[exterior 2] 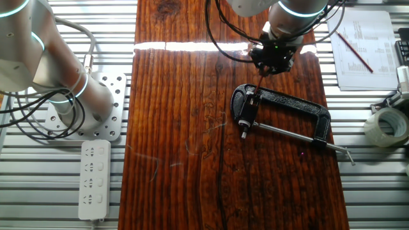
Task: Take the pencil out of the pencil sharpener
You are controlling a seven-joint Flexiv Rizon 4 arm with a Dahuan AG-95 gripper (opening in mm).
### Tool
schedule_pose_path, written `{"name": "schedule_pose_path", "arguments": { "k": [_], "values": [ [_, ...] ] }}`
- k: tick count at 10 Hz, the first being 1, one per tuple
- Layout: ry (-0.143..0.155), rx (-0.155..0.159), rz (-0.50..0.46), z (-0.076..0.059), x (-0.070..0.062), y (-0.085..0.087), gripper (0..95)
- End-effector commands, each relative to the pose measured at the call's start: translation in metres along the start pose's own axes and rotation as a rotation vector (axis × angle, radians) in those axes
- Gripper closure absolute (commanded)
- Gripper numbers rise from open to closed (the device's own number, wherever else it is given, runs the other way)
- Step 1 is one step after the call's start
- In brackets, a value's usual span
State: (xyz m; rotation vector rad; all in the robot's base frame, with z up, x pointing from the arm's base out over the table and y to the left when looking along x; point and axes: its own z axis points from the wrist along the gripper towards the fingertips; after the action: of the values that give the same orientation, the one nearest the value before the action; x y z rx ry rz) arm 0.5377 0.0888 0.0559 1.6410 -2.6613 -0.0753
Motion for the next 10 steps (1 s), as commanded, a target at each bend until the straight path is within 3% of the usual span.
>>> {"name": "schedule_pose_path", "arguments": {
  "k": [1,10],
  "values": [
    [-0.003,-0.007,0.005,-0.0010,-0.0046,-0.0006,95.0],
    [-0.009,-0.017,-0.044,-0.0030,-0.0144,-0.0022,95.0]
  ]
}}
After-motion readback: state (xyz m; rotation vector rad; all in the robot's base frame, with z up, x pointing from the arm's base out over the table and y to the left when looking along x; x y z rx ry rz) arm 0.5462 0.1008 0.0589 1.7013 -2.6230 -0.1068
